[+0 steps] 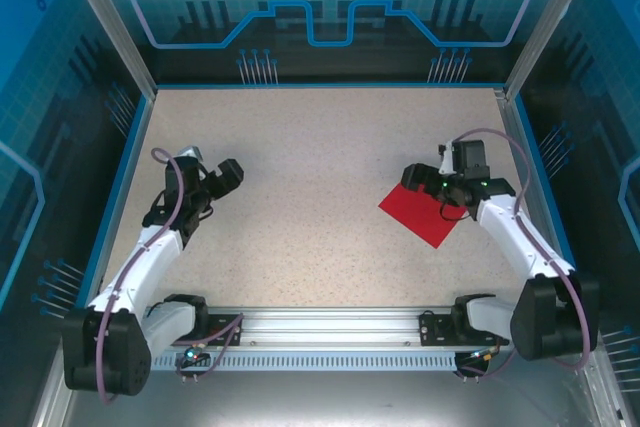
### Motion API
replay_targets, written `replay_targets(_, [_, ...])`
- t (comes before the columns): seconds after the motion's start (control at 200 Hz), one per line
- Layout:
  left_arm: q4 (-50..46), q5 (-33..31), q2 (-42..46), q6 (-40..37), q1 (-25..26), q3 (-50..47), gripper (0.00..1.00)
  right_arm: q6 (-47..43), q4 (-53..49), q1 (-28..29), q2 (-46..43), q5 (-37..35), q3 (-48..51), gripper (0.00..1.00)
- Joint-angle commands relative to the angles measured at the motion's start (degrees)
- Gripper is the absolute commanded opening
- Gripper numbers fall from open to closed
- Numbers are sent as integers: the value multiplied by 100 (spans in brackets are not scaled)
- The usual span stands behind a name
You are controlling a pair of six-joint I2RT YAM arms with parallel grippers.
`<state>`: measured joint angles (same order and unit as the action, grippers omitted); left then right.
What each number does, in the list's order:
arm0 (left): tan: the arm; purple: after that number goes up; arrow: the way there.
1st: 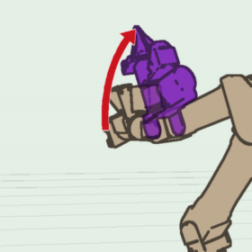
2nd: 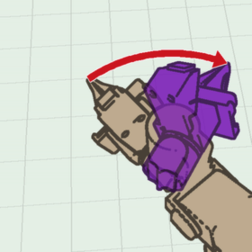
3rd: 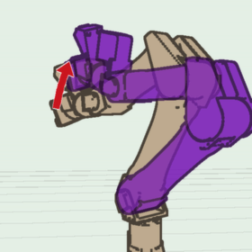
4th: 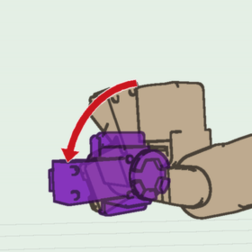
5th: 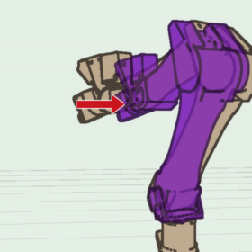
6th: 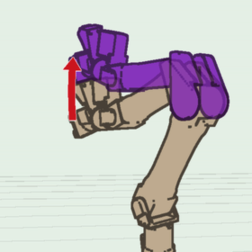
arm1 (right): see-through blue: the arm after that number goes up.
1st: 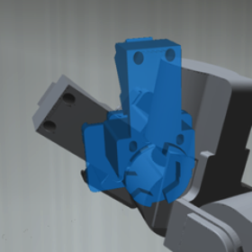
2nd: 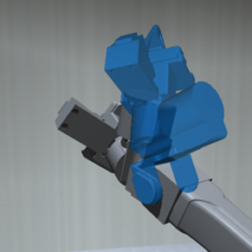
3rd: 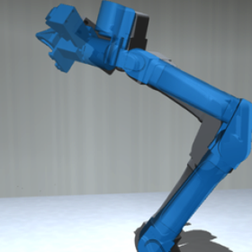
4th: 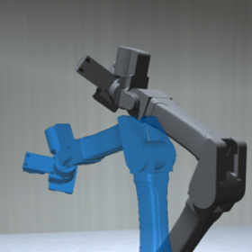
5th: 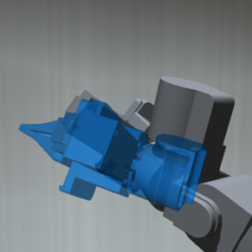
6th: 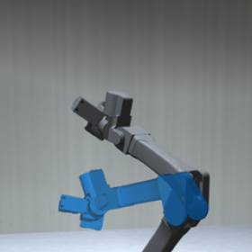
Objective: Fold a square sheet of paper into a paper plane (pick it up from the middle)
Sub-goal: Move the square sheet of paper to the center of the table.
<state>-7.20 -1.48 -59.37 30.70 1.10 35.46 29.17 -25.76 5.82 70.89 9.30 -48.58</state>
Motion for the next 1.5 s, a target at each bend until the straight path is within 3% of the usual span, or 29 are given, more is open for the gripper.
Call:
replay_targets(0.0, [181,576,27,328,-58,-134,98,368,-256,232,377,250,-348,93])
replay_targets(0.145, [418,1154,23,332,-58,-191,98,546,-317,401,966,110,-567,90])
replay_targets(0.35, [371,1383,147,410,-58,-227,98,792,-85,420,1498,-165,-706,89])
replay_targets(0.54, [350,1377,551,395,-58,-365,99,700,-112,450,2074,-48,-1120,81])
replay_targets(0.93, [764,1451,870,178,-49,-833,98,702,-130,531,2985,-93,-1510,77])
replay_targets(1.09, [376,1168,830,62,-49,-692,99,471,-235,705,3471,-95,-1713,75])
replay_targets(1.265, [-65,1169,763,24,-49,-447,98,41,-345,1124,3812,-9,-1753,74])
replay_targets(1.495, [79,1513,630,87,-49,-503,98,-957,-588,2177,4178,283,-1810,71])
